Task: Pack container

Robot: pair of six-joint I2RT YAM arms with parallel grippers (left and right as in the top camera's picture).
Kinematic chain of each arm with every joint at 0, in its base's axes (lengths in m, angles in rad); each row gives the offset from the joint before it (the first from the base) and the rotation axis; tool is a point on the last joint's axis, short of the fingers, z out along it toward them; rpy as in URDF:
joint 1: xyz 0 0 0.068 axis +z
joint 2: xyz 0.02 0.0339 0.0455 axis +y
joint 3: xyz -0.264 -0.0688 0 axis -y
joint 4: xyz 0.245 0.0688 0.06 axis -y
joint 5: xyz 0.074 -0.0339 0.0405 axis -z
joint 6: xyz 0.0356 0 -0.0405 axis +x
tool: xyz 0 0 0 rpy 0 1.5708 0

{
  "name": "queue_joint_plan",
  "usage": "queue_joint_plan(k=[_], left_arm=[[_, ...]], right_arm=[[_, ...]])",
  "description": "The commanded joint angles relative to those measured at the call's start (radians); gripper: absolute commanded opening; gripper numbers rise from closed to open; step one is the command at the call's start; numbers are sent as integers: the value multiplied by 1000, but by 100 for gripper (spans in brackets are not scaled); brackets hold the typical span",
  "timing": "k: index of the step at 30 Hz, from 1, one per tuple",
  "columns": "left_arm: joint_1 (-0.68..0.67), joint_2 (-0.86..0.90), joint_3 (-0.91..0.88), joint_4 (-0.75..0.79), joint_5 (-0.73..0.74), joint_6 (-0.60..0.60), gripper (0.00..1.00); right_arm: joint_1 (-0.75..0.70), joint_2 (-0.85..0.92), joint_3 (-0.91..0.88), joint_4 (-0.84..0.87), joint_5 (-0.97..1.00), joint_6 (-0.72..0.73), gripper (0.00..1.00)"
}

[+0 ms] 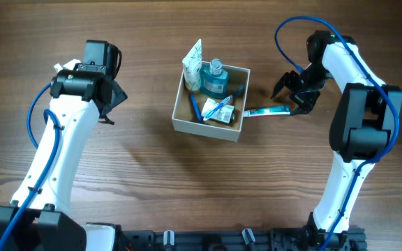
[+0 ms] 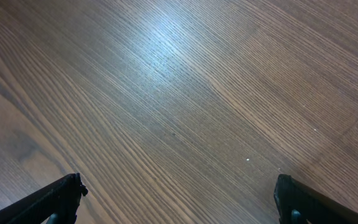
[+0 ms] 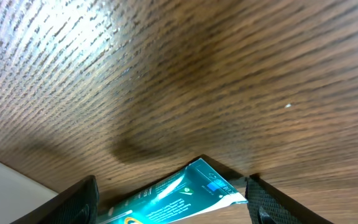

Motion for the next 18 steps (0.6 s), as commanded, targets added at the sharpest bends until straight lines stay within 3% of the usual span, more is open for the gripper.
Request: queue_joint_plan(k=[1,6,11,18], left_arm=[[4,4,-6,0,-16,-17,100],[4,4,-6,0,-16,-17,100],[4,4,-6,0,-16,-17,100],[4,4,-6,0,-16,-17,100]], right_arm=[[15,43,-16,10,5,60,77],[12,43,-16,7,45,84,78],[6,43,-16,-14,-64,127,78],[5,29,-15,-82,-50,259,75]])
